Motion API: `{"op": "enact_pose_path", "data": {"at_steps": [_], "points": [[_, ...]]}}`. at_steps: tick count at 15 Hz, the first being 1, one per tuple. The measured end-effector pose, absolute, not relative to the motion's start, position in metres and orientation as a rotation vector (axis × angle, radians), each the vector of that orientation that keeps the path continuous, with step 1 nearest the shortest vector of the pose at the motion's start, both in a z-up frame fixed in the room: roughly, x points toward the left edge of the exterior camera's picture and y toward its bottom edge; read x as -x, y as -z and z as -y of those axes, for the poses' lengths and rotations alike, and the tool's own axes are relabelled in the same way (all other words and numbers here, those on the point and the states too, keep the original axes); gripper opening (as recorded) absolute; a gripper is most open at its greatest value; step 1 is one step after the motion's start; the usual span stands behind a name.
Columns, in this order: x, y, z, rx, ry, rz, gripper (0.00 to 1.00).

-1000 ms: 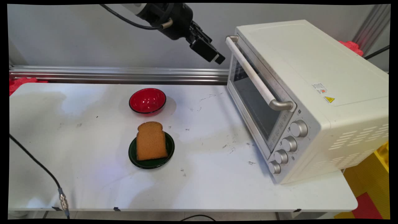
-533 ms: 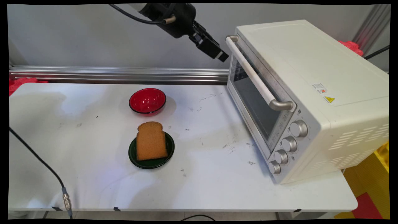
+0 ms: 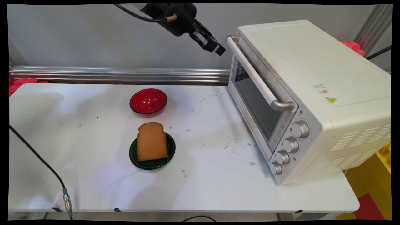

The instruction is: Open the oven

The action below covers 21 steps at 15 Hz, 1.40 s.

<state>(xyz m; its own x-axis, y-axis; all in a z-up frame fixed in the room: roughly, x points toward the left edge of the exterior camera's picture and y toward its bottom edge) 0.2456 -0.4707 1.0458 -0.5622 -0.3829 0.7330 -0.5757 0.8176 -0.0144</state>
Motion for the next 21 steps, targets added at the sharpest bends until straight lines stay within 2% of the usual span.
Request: {"op": "enact_pose_path", "data": {"at_steps": [21], "points": [[-0.206,-1.031,0.524,-0.624,-0.383,2.292,0.0]]}}
